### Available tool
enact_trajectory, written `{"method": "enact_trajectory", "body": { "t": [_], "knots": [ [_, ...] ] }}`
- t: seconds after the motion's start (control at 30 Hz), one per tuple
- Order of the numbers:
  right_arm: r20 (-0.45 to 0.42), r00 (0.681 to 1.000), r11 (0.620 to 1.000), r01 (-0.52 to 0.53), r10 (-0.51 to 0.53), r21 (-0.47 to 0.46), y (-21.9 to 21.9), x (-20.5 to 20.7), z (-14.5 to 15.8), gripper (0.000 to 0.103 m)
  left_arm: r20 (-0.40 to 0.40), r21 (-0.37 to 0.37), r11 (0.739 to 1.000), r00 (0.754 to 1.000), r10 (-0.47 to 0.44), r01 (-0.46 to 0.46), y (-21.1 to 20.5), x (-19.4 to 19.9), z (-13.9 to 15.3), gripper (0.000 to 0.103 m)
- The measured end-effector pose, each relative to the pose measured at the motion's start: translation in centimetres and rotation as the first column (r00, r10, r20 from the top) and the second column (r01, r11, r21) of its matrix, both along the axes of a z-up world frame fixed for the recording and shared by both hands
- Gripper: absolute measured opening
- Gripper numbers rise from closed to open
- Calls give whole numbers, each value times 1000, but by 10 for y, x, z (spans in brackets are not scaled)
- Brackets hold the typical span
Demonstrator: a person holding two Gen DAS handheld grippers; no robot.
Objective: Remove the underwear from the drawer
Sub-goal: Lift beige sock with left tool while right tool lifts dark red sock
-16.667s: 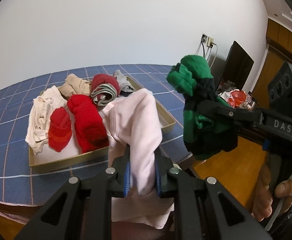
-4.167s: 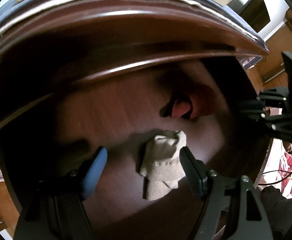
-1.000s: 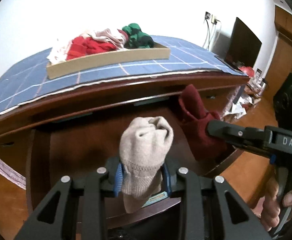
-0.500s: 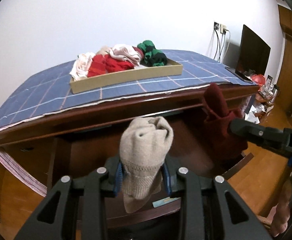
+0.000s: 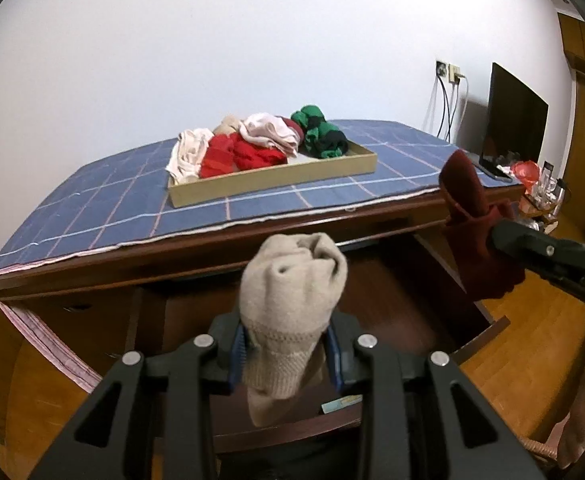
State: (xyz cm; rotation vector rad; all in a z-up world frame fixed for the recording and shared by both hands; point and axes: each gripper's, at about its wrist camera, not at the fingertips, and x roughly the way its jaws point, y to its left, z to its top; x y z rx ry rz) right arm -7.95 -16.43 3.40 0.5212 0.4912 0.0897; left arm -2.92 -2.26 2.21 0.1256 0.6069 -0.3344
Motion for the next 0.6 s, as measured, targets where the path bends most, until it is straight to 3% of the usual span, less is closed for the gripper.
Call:
{"method": "enact_trajectory", "body": {
  "t": [0.6],
  "knots": [
    [72,997,999,28,-26,-32,1,-16,28,30,80,-2,999,996,33,-33,8,-4,23,31]
  ]
}}
